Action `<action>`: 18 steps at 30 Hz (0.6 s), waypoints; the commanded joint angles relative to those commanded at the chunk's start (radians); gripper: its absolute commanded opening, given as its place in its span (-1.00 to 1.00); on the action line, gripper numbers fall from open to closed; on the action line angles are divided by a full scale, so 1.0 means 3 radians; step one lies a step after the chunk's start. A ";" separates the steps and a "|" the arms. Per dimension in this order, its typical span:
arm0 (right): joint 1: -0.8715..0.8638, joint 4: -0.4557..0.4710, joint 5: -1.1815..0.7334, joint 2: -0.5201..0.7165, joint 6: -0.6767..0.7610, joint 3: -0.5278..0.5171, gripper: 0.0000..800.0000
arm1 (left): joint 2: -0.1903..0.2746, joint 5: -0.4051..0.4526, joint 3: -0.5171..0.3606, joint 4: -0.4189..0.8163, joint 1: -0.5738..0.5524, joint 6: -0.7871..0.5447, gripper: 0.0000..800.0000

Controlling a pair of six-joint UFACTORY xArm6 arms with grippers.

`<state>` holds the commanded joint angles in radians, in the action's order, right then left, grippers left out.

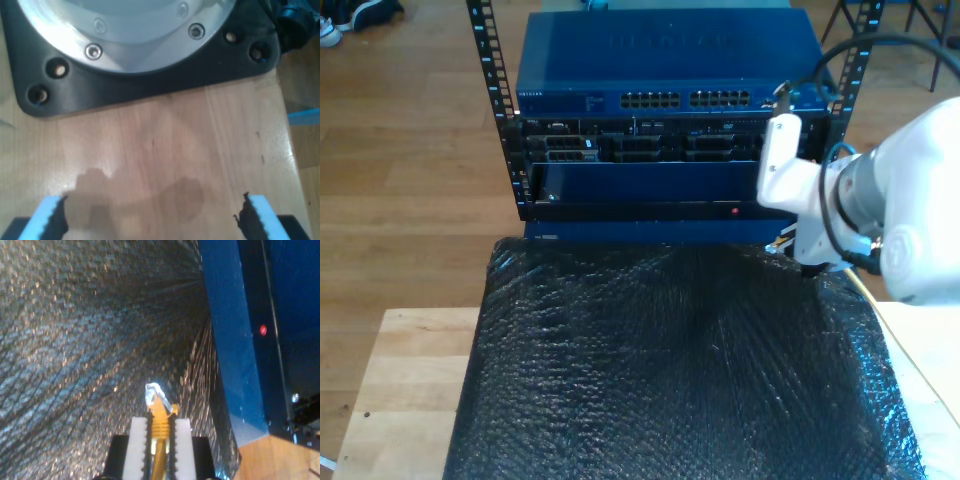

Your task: Grab the cable and plug it in

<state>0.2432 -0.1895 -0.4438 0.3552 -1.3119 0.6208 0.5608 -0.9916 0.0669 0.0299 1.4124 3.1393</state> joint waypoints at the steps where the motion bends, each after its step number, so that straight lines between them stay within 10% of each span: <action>1: 0.0005 0.0000 0.0041 -0.0010 -0.0005 0.0005 -1.00 | 0.0005 0.0000 0.0000 0.0000 0.0000 0.0000 1.00; 18: 0.0245 0.0041 0.0772 -0.0332 -0.0010 0.0046 -1.00 | 0.0005 0.0000 0.0000 0.0000 0.0000 0.0000 1.00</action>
<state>0.3168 -0.1772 -0.2121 0.2555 -1.3149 0.6346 0.5623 -0.9916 0.0669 0.0299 1.4124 3.1393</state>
